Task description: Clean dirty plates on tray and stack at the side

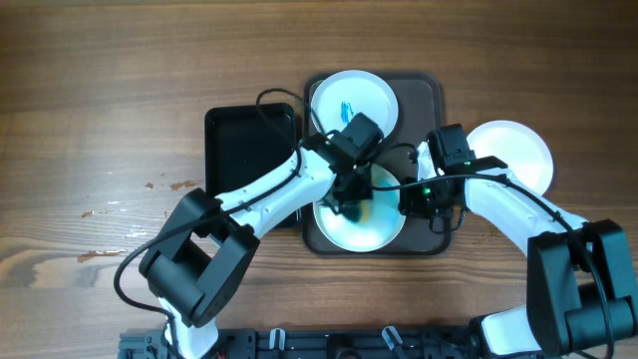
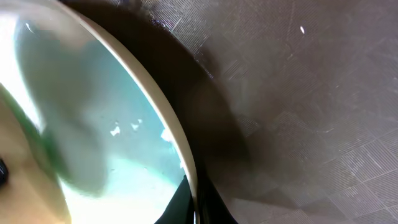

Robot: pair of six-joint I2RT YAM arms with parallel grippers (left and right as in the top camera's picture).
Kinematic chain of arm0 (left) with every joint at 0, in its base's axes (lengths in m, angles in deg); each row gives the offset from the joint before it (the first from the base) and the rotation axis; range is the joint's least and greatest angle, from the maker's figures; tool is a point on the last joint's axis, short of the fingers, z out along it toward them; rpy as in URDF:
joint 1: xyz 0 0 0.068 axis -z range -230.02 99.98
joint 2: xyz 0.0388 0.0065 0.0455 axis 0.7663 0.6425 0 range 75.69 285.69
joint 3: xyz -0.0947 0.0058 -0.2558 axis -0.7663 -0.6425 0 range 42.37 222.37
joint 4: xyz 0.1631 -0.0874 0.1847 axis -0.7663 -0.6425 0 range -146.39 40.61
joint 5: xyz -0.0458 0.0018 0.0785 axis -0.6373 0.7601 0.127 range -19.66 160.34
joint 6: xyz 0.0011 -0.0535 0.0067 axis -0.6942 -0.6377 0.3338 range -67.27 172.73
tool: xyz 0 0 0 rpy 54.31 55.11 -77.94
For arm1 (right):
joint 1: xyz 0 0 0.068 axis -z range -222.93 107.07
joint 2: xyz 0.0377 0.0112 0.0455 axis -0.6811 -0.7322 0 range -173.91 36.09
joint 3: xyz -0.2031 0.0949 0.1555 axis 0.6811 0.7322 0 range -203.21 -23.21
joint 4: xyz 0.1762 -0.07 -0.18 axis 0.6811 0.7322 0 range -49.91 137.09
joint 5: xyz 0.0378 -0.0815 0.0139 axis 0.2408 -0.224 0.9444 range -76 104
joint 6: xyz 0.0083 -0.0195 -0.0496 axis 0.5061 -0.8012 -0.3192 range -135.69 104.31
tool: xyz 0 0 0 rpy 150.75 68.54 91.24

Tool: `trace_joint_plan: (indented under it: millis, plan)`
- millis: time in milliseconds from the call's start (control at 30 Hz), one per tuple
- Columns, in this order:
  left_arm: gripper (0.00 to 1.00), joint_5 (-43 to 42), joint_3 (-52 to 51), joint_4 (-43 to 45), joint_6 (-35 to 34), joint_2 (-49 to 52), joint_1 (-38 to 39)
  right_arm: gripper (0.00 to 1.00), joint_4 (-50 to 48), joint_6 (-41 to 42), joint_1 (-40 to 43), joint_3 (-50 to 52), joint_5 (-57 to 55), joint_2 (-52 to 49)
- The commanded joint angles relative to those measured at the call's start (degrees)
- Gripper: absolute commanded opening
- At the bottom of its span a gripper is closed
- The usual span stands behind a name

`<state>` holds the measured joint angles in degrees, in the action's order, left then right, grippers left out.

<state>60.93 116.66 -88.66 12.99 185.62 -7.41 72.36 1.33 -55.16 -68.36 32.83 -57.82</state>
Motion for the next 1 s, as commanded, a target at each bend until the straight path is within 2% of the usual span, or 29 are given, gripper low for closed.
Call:
trace_joint_plan:
  millis: [0,67,167,400,467,600,700,767,867,967]
  plan:
    - [0.04,-1.5,-0.2,5.1,-0.2,0.1,0.3,0.04,0.2,1.1,0.7,0.8,-6.4,-1.9]
    - [0.04,-2.9,-0.2,4.5,-0.9,2.3,0.9,0.05,0.2,1.1,0.7,0.8,-6.4,-1.9]
    - [0.04,-7.8,-1.0,-1.3,-0.8,4.9,1.8,0.04,0.2,1.1,0.7,0.8,-6.4,-1.9]
    - [0.04,-7.9,-5.7,-10.5,0.8,4.6,0.3,0.04,0.4,1.1,0.7,0.8,-6.4,-1.9]
    - [0.04,-7.6,-5.7,-13.3,3.3,3.1,-1.0,0.04,0.7,1.1,0.7,0.8,-6.4,-1.9]
    - [0.04,-2.8,-5.5,-17.1,5.0,-1.3,-2.9,0.04,0.6,1.1,0.7,0.8,-6.4,-1.9]
    - [0.04,-6.2,-3.5,-12.3,4.8,-4.6,-3.4,0.04,0.6,1.1,0.7,0.8,-6.4,-1.9]
    - [0.04,-9.0,-3.5,-5.3,3.2,-5.6,-3.2,0.04,0.6,1.1,0.7,0.8,-6.4,-1.9]
    - [0.04,-8.8,-4.0,5.7,-0.5,-4.2,-2.5,0.04,0.5,1.2,0.7,0.8,-6.6,-1.9]
    - [0.04,-9.1,-4.0,6.4,-1.2,-1.2,-1.2,0.04,0.6,1.1,0.7,0.8,-6.6,-1.9]
